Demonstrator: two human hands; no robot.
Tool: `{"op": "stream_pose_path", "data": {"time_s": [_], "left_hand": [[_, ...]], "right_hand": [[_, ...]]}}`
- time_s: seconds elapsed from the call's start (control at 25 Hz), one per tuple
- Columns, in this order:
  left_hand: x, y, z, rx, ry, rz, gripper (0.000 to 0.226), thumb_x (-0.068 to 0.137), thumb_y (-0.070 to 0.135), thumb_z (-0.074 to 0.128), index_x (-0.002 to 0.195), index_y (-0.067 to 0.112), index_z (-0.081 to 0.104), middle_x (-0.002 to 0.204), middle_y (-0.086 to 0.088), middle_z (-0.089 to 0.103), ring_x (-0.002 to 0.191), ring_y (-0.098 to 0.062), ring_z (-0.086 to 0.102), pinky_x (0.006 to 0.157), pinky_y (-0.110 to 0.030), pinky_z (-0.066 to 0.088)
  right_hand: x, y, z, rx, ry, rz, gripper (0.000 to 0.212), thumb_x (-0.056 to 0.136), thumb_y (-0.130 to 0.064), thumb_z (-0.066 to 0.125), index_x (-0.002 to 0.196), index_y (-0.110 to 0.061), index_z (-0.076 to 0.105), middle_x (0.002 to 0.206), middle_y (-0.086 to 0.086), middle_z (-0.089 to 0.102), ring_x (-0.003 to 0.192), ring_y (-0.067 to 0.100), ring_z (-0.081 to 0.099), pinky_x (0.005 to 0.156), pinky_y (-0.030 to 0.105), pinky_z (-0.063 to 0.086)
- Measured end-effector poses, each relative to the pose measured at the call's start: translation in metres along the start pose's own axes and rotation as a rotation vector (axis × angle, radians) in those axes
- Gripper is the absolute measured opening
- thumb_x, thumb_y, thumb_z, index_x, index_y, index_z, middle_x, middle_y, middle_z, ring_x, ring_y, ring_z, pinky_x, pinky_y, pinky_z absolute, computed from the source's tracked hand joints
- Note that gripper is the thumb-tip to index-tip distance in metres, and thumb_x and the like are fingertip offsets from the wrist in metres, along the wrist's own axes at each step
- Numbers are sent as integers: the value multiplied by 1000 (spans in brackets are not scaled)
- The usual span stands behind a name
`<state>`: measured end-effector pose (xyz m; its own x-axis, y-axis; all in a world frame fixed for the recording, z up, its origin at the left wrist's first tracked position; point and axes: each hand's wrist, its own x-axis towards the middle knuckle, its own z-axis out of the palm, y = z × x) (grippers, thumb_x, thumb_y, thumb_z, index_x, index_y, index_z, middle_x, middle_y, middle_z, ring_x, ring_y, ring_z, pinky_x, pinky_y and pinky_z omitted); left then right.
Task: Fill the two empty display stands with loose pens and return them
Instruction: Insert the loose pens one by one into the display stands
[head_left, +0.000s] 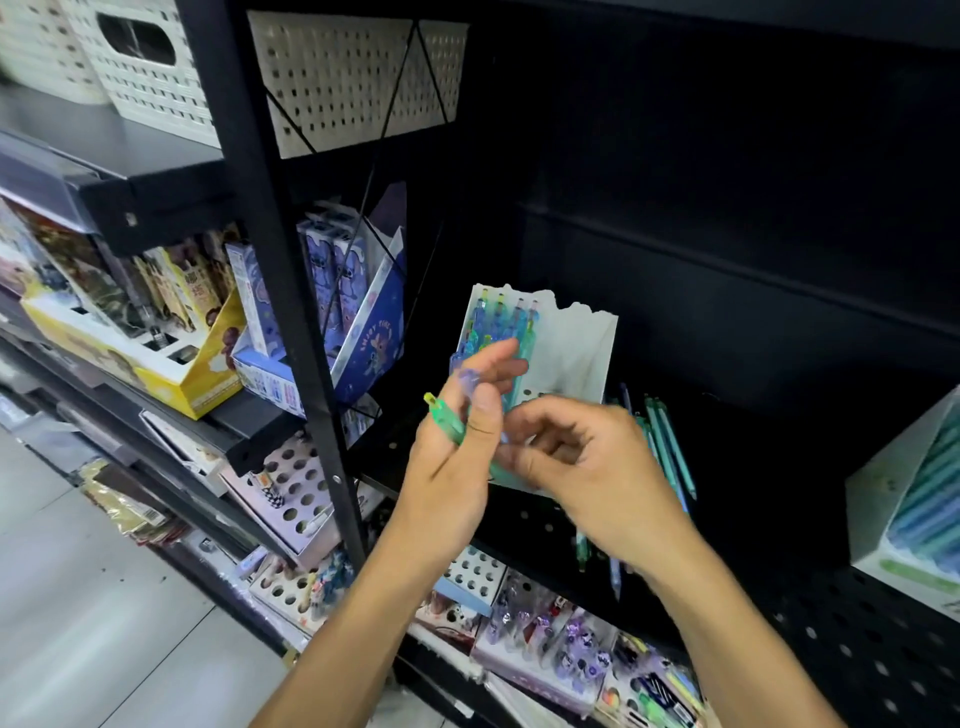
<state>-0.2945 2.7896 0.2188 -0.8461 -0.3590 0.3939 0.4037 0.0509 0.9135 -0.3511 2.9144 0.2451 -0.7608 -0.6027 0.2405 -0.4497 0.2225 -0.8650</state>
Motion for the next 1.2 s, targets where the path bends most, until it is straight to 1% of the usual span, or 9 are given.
{"op": "stream_pose_path", "data": {"time_s": [0.08,0.16,0.28,0.48,0.64,0.8,1.0,1.08,1.2], "left_hand": [[6,1,-9,102,34,60,45,102,40,35,139,19,50,132,5,59,127,-8,53,103,-22,43],[16,-7,-22,376,124,150,44,104,40,34,141,24,50,141,9,51,136,-10,43,113,-31,35],[26,-24,-34,610,75,137,46,105,41,33,149,29,41,158,14,30,147,-2,21,122,-36,19],[24,-34,-36,545,-37,70,47,107,39,36,153,37,28,150,31,30,142,12,23,114,-12,19],[22,-32,-35,486,-63,20,50,107,38,36,155,38,25,155,27,28,143,10,22,115,-16,19],[21,-31,-33,443,-65,-8,50,107,38,37,155,37,24,155,28,29,143,9,23,116,-21,21],[21,-30,-31,418,-66,-25,52,106,38,35,156,37,21,153,32,25,143,13,19,115,-13,18],[19,-32,-32,396,-48,-39,55,106,41,35,157,36,17,157,28,23,144,11,18,119,-21,19],[16,-28,-34,387,30,-59,58,104,49,34,156,43,9,163,22,15,148,6,11,124,-40,16]], "right_hand": [[4,4,-14,20,162,39,12,85,-13,76,86,-24,70,77,-7,72,66,10,67,68,29,59],[14,13,-20,39,341,87,4,89,-15,72,90,-18,68,79,-5,73,70,11,70,74,33,61],[35,30,-5,-123,399,102,4,93,-18,68,93,-15,65,79,-8,73,74,5,70,75,33,60],[53,47,15,-190,404,99,8,93,-20,68,89,-17,61,80,-7,73,70,9,70,70,32,58],[51,48,15,-211,386,98,9,92,-22,69,89,-17,63,77,-8,72,67,6,68,64,23,54],[50,47,20,-216,375,66,8,92,-19,70,94,-13,66,79,-8,71,71,7,68,70,26,57],[51,55,24,-309,270,116,5,91,-17,69,89,-15,65,78,-5,72,70,12,68,69,29,54],[53,56,25,-392,208,150,2,90,-17,68,89,-16,66,80,-4,73,72,13,67,71,28,52],[37,37,19,-463,304,93,9,91,-17,67,99,-16,69,85,-7,72,72,4,65,73,26,55]]}}
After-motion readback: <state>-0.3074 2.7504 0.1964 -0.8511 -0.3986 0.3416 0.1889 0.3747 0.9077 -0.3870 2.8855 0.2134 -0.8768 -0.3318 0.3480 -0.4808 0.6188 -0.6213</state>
